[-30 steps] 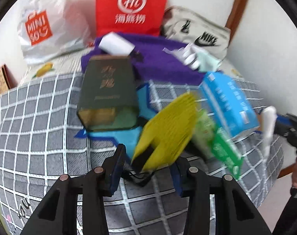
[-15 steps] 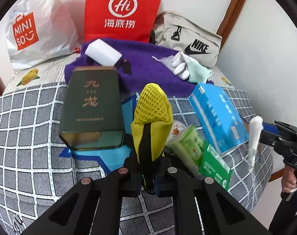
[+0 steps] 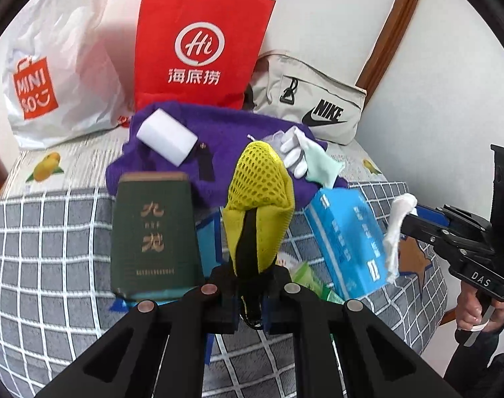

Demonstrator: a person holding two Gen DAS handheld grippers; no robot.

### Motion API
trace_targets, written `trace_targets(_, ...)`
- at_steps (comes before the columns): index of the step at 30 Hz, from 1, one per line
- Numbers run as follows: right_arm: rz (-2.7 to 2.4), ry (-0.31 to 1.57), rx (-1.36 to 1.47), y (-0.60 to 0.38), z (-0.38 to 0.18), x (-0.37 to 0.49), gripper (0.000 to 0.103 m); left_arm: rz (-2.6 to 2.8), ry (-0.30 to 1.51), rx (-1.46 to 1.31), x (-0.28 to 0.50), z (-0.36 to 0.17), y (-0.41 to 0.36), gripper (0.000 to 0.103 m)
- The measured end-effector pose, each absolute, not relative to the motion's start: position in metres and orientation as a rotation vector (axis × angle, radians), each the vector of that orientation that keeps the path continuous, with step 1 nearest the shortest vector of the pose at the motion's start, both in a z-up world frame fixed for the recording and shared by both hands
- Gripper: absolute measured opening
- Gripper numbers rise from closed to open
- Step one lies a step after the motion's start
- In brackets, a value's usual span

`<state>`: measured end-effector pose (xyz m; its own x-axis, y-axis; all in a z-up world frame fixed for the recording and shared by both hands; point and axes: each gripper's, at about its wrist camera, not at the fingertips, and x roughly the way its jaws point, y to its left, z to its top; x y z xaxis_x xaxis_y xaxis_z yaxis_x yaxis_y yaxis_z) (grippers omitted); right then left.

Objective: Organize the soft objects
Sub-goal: 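Carry the yellow bag with the left tool to the towel while the right tool carries the tissue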

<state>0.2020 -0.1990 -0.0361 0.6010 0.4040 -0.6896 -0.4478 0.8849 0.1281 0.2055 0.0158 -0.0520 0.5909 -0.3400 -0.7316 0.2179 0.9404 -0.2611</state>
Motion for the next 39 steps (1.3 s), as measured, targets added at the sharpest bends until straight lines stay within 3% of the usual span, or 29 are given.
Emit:
trace_targets(16, 0.471, 0.799, 0.001, -0.193, -0.036, 0.273, 0.027, -0.281, 0.877, -0.148, 0.275, -0.037, 0.028, 0.009)
trace_targets(39, 0.401, 0.953, -0.017, -0.183, -0.087, 0.391, 0.027, -0.315, 1.013, -0.164, 0.403, -0.077, 0.015, 0.009)
